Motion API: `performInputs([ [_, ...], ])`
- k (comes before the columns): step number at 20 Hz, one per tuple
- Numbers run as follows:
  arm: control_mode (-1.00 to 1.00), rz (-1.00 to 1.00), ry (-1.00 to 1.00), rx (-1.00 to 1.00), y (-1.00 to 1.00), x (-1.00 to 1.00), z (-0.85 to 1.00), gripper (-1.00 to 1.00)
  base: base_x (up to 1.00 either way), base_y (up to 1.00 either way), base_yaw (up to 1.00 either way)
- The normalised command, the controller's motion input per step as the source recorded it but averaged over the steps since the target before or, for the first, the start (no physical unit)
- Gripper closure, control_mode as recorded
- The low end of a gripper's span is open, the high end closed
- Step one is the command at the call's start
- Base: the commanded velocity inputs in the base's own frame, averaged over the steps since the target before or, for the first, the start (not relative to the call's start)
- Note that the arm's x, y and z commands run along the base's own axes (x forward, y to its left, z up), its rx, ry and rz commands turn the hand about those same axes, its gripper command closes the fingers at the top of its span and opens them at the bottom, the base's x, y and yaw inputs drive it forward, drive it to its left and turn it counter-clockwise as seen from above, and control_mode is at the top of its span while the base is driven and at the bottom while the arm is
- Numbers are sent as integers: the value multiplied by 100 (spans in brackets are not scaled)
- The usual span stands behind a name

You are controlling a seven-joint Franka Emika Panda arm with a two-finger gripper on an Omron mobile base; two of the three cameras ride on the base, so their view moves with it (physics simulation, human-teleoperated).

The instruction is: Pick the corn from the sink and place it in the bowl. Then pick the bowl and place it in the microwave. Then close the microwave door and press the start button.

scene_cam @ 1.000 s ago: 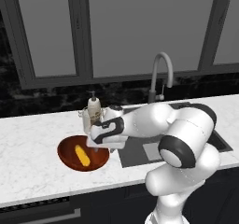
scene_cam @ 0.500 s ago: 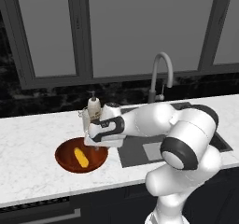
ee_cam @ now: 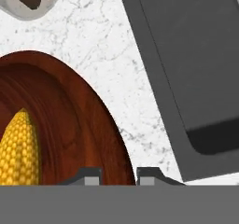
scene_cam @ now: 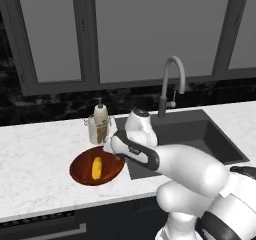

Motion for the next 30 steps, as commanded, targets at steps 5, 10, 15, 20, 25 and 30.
performInputs([
  [5, -100, -34, 1, 8, -44, -19, 53, 100, 0, 0, 0],
  [10, -100, -33, 0, 4, -32, -29, 82, 100, 0, 0, 0],
  [15, -100, -31, 0, 0, -28, -34, 88, 100, 0, 0, 0],
  [20, -100, -31, 0, -3, -45, -35, 92, 100, 0, 0, 0],
  [25, -100, -26, -3, -3, -43, -53, 95, 100, 0, 0, 0],
  [30, -100, -18, 0, 0, -43, -64, 100, 100, 0, 0, 0],
])
